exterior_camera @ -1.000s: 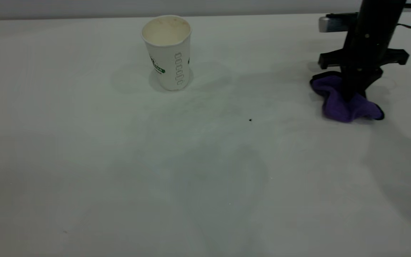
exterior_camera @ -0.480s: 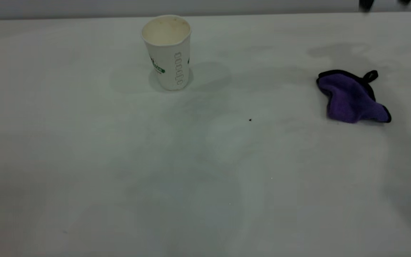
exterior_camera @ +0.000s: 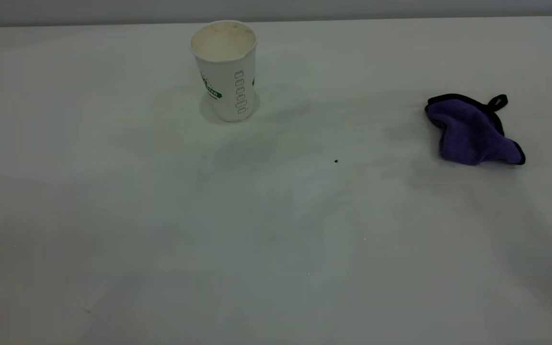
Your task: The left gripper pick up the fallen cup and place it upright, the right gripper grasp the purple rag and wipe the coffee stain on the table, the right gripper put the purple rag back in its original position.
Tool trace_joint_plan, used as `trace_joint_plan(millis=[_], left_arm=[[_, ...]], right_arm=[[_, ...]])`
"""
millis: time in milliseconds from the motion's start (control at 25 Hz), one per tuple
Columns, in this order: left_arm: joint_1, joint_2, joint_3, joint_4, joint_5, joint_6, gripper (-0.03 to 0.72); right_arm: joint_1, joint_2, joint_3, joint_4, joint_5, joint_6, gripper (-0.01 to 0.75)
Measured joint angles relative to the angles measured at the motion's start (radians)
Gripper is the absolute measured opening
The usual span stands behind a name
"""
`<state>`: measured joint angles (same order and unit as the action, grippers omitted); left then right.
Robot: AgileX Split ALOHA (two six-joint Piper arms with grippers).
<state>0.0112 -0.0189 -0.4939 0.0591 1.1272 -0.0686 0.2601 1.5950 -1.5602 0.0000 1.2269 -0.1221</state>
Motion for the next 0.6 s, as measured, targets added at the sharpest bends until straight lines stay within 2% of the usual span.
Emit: trace_joint_plan(millis=[280, 600], left_arm=[[0.0, 0.0, 0.0, 0.0, 0.0, 0.001, 0.569], [0.0, 0.0, 0.0, 0.0, 0.0, 0.001, 0.569]], right_arm=[[0.02, -0.415, 0.436, 0.0, 0.008, 0.115, 0.711], [0.02, -0.872, 0.826, 0.031, -0.002, 0.122, 0.693]])
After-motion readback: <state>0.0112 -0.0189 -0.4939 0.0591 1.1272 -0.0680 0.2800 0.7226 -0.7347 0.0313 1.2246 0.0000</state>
